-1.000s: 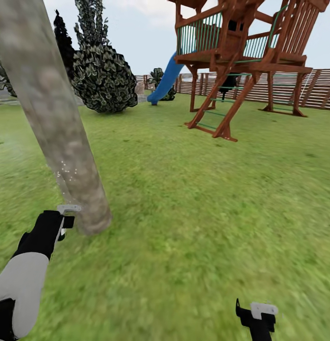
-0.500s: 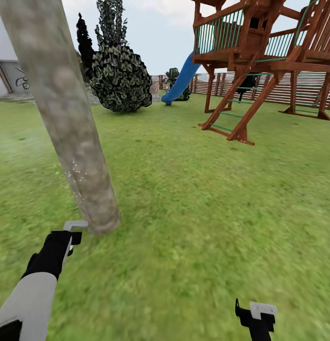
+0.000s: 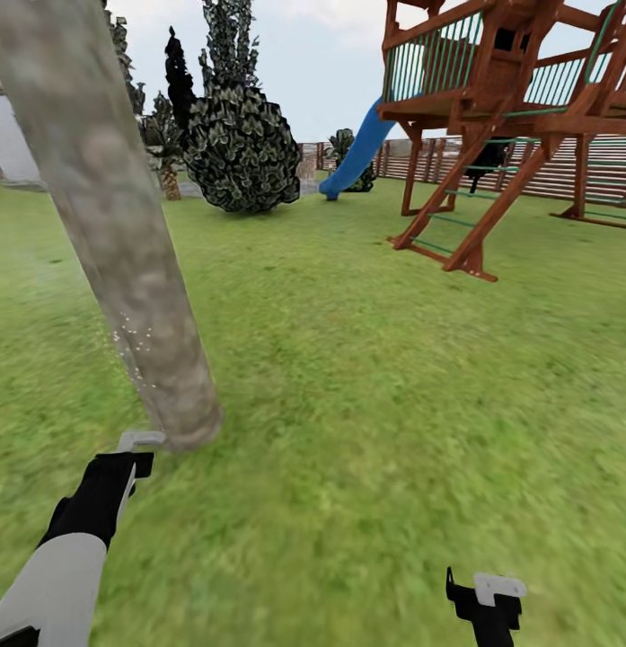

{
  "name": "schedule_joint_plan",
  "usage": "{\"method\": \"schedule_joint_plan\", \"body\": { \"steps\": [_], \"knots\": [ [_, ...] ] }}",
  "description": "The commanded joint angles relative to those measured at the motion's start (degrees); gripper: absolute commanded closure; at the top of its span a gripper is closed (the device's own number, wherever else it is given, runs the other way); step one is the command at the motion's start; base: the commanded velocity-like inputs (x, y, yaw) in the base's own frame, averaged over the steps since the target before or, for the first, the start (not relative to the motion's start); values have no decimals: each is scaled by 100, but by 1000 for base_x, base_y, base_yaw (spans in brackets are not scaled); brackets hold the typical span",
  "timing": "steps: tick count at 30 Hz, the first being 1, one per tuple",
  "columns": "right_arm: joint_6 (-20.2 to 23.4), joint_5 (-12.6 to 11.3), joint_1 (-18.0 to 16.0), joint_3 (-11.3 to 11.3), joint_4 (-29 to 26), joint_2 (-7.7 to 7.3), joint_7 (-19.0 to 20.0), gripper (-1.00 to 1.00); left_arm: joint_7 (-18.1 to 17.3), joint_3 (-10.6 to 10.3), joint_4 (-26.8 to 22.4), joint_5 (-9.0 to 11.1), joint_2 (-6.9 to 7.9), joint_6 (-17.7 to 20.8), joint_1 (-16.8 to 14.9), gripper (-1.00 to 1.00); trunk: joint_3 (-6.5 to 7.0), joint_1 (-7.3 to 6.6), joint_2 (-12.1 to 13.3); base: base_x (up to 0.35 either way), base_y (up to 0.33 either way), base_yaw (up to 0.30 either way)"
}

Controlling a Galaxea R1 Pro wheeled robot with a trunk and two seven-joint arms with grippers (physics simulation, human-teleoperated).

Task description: In the garden, pick up the pesticide atomizer on the floor and spray pesticide onto both trees until each tree trunk is fully covered.

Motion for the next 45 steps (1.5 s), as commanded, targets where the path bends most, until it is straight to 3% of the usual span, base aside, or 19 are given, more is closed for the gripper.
{"method": "schedule_joint_plan", "body": {
  "steps": [1,4,8,27,45],
  "knots": [
    [0,0,0,0,0,3,0,-100,-2,11,1,-5,15,6,5,100,0,0,0,103,-266,275],
    [0,0,0,0,-1,-2,0,-100,-2,157,53,-8,33,3,18,100,0,0,0,205,-219,147],
    [0,0,0,0,-1,-3,-6,-100,-2,188,95,-14,42,0,71,100,0,0,0,230,-204,9],
    [0,0,0,0,0,-3,-6,-100,-2,197,96,-6,9,-6,73,100,0,0,0,155,-238,63],
    [0,0,0,0,0,-3,-3,-100,-2,198,96,-6,7,-17,73,100,0,0,0,42,-270,96]
  ]
}}
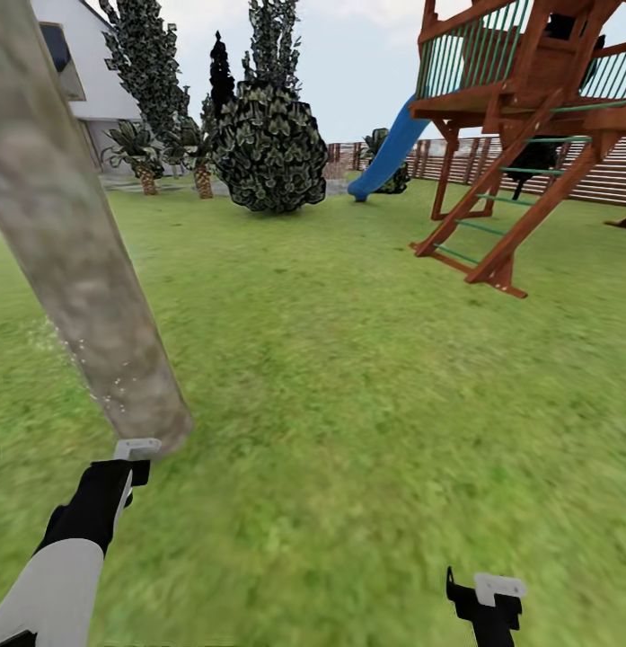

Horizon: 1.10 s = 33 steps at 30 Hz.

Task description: In the garden, pick up the pesticide atomizer on the floor and spray pesticide onto both trees until each tree trunk is fully covered.

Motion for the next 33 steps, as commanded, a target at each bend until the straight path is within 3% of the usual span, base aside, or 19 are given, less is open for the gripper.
{"method": "schedule_joint_plan", "body": {
  "steps": [1,17,20,24,26,28,29,31,33],
  "knots": [
    [0,0,0,0,0,0,0,-100,-2,2,0,-3,1,3,0,100,0,0,0,0,-275,188],
    [0,0,0,0,-7,0,-1,-100,-30,5,0,28,2,-17,0,100,0,0,0,76,-244,274],
    [0,0,0,0,-9,0,-4,-100,-78,-10,0,24,-3,-373,0,100,0,0,0,20,-16,230],
    [0,0,0,0,-9,-8,-2,-100,-278,-100,-1,21,-12,-441,-89,100,0,0,0,2,-1,31],
    [0,0,0,-4,-10,-9,-4,-100,-646,-166,-12,-12,111,-431,-158,100,0,0,0,0,0,2],
    [0,0,0,-8,-13,-9,-5,-100,-819,-174,-17,10,590,-417,-331,100,0,0,0,0,0,0],
    [0,0,0,-9,-13,-9,-5,-100,-835,-179,-18,13,698,-410,-360,100,0,0,0,0,0,0],
    [0,0,0,-9,-17,-9,-5,-100,-844,-195,-54,14,659,-404,-395,100,0,0,0,0,0,0],
    [0,0,0,-9,-13,-9,-5,-100,-849,-261,-76,19,503,-345,-631,100,0,0,0,0,0,0]
  ]
}}
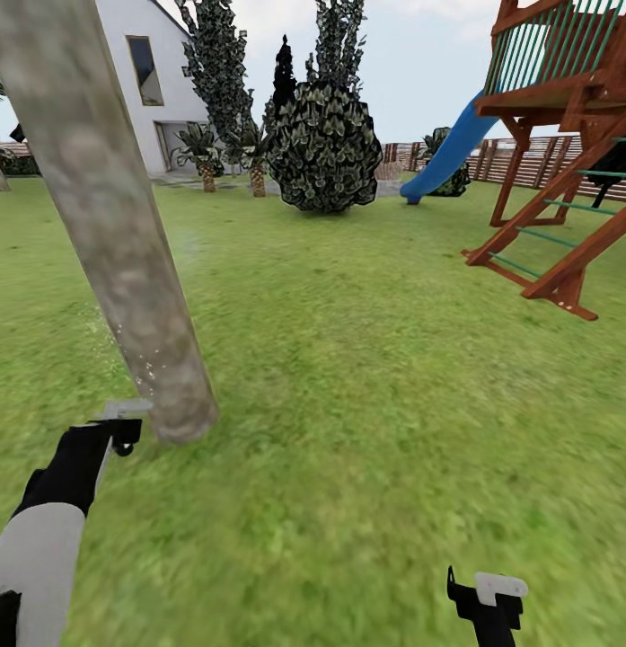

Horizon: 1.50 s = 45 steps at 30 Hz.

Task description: In the garden, pick up the pesticide atomizer on the floor and spray pesticide onto both trees until each tree trunk is fully covered.

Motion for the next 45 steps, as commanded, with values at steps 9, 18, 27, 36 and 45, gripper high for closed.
{"method": "schedule_joint_plan", "body": {
  "steps": [9,18,27,36,45],
  "knots": [
    [0,0,0,0,-4,0,0,-100,-1431,-30,14,-58,768,468,-496,100,-1,0,0,0,0,48],
    [0,-1,0,0,-4,0,0,-100,-1470,-424,-15,-39,490,751,-1077,100,-1,0,0,0,0,118],
    [0,0,0,8,-4,0,0,-100,-1475,-453,-19,-65,645,1086,-1536,100,-1,0,0,0,-8,0],
    [0,0,0,3,-4,0,0,-100,-1466,-453,-20,-62,633,1093,-1529,100,-1,0,0,0,-260,0],
    [0,0,0,7,-4,0,0,-100,-1460,-447,-18,-80,628,1093,-1529,100,-1,0,0,0,-271,0]
  ]
}}
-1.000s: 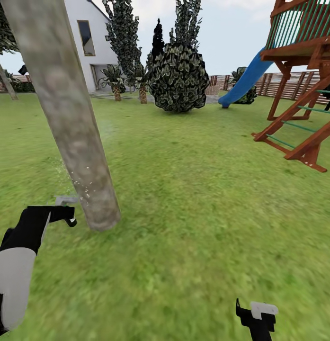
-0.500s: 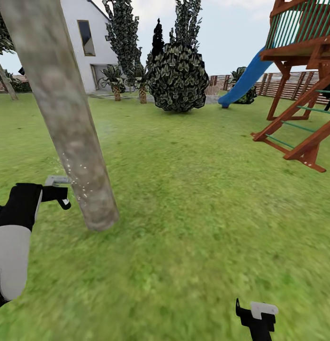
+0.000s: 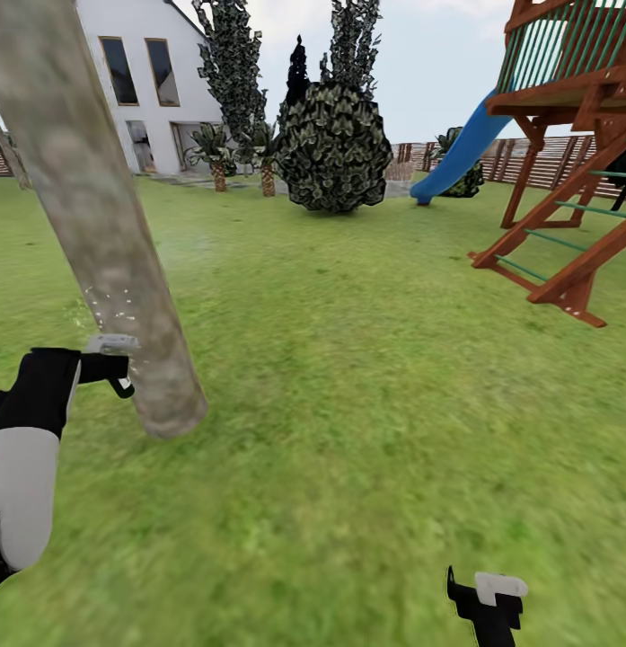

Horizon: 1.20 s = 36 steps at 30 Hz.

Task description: In the garden, pick up the pesticide atomizer on the floor and spray pesticide onto both trees until each tree trunk is fully covered.

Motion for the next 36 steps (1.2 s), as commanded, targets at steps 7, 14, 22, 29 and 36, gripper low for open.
{"method": "schedule_joint_plan", "body": {
  "steps": [7,14,22,29,36],
  "knots": [
    [0,0,0,1,0,0,0,-100,22,45,76,-12,188,-9,222,100,0,0,0,0,-271,144],
    [0,0,0,2,2,0,0,-100,66,57,73,-26,186,-10,521,100,0,0,0,42,-271,260],
    [0,0,0,2,5,0,0,-100,70,31,73,-26,137,-18,536,100,0,0,0,33,-271,20],
    [0,0,0,2,3,0,0,-100,191,63,80,-23,143,-19,539,100,0,0,0,0,-271,43],
    [0,0,0,2,4,0,0,-100,1030,77,683,10,124,-50,739,100,0,0,0,86,-265,226]
  ]
}}
